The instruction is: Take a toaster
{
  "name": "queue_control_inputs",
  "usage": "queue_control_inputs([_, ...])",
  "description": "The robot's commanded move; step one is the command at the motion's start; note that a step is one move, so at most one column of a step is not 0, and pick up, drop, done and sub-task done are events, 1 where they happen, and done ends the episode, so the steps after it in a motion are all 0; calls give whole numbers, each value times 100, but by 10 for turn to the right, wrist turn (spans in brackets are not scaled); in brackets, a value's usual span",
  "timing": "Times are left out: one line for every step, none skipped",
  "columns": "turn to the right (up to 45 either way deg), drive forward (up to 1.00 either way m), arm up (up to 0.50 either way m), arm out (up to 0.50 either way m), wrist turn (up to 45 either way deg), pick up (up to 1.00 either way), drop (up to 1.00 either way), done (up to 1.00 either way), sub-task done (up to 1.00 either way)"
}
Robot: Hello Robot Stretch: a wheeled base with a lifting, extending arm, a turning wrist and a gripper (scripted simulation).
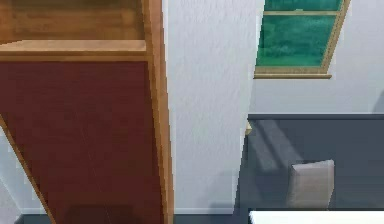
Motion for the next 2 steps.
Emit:
queue_control_inputs([0, 0, 10, 0, 0, 0, 0, 0, 0])
queue_control_inputs([0, 0, 0, 0, 0, 0, 0, 100, 0])
